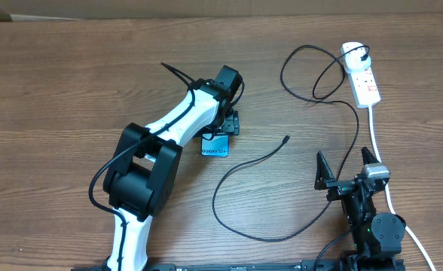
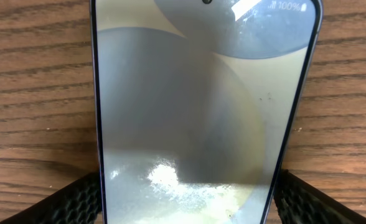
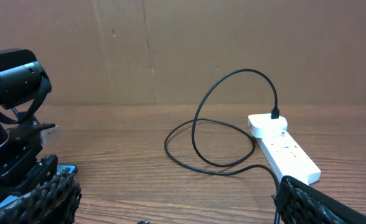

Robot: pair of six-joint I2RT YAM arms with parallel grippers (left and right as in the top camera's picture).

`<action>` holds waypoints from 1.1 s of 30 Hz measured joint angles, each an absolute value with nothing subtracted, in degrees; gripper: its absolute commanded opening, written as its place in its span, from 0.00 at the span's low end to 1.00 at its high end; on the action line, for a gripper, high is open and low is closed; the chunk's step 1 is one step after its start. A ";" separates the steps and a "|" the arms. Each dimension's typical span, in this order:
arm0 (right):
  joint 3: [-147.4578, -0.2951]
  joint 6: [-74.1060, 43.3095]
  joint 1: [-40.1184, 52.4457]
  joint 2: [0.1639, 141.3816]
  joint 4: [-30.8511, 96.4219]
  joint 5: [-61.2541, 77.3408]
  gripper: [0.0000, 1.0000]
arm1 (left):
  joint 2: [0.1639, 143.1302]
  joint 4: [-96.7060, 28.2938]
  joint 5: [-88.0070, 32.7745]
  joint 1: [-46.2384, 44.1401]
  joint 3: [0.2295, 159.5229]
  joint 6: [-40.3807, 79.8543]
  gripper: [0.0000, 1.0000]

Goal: Plug charger to phone and switch on socket
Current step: 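Lower the left gripper and close it on the phone's sides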

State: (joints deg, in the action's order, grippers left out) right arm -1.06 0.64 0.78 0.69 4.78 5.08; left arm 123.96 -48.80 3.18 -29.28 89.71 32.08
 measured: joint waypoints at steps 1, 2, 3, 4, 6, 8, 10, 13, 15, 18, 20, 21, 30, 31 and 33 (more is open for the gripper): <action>-1.06 0.62 0.78 0.69 4.73 5.08 1.00 | 123.96 -48.80 3.18 -29.28 89.71 32.08 0.83; -1.06 0.64 0.80 0.69 4.78 5.08 1.00 | 123.96 -48.80 3.18 -29.28 89.71 32.08 0.83; -1.06 0.62 0.80 0.69 4.80 5.08 1.00 | 123.96 -48.80 3.18 -29.28 89.71 32.08 0.83; -1.06 0.62 0.78 0.69 4.75 5.08 1.00 | 123.96 -48.82 3.16 -29.28 89.71 32.08 0.83; -1.06 0.62 0.78 0.69 4.78 5.10 1.00 | 123.96 -48.82 3.16 -29.28 89.71 32.08 0.78; -1.06 0.64 0.78 0.69 4.78 5.08 1.00 | 123.96 -48.82 3.09 -29.28 89.71 32.16 0.78; -1.06 0.62 0.78 0.69 4.80 5.08 1.00 | 123.94 -48.82 3.14 -29.28 89.71 32.25 0.81; -1.06 0.62 0.78 0.69 4.75 5.08 1.00 | 123.92 -48.82 3.07 -29.28 89.71 32.29 0.81; -1.06 0.62 0.80 0.69 4.75 5.08 1.00 | 123.92 -48.84 3.07 -29.32 89.71 32.27 0.81; -1.06 0.62 0.78 0.69 4.75 5.08 1.00 | 123.92 -48.86 3.07 -29.39 89.71 32.27 0.80; -1.06 0.62 0.78 0.69 4.75 5.08 1.00 | 123.92 -48.93 3.07 -29.39 89.71 32.27 0.80; -1.06 0.64 0.78 0.69 4.75 5.08 1.00 | 123.92 -49.04 3.05 -29.39 89.71 32.29 0.78; -1.06 0.64 0.78 0.69 4.75 5.08 1.00 | 123.92 -51.11 2.31 -29.54 90.04 32.67 0.74; -1.06 0.64 0.78 0.69 4.80 5.06 1.00 | 123.92 -51.20 2.28 -29.54 90.04 32.67 0.74; -1.06 0.62 0.78 0.69 4.75 5.10 1.00 | 123.92 -51.29 2.17 -29.54 90.04 32.67 0.74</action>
